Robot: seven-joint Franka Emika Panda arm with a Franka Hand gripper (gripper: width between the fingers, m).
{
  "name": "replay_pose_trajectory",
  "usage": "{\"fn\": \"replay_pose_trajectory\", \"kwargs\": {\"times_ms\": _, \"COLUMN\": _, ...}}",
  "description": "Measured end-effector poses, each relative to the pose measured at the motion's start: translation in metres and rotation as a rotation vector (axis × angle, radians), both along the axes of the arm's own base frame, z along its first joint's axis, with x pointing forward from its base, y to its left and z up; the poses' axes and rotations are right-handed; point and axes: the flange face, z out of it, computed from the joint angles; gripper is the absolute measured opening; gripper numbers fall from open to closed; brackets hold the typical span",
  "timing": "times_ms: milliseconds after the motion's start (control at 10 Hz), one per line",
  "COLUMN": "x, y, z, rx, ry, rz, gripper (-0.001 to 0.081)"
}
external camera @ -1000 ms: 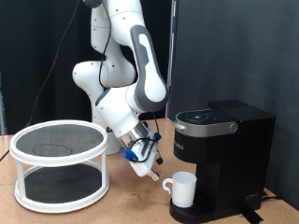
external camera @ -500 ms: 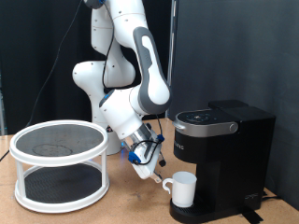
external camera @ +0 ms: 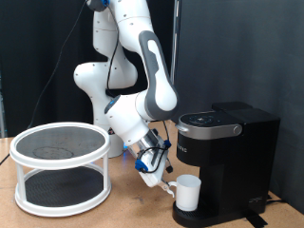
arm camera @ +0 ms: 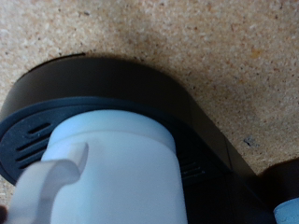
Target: Make a cup of coffee with the keurig machine
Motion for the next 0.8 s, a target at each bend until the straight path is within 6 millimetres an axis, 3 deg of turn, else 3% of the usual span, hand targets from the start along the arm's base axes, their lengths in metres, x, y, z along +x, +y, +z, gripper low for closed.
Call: {"fn": "replay_pose_trajectory", "kwargs": {"times_ms": 800, "x": 0.001, "y": 0.019, "z": -0.002, "rx": 0.020, "ry": 0.004, "rz": 0.011, "gripper": 0.0734}}
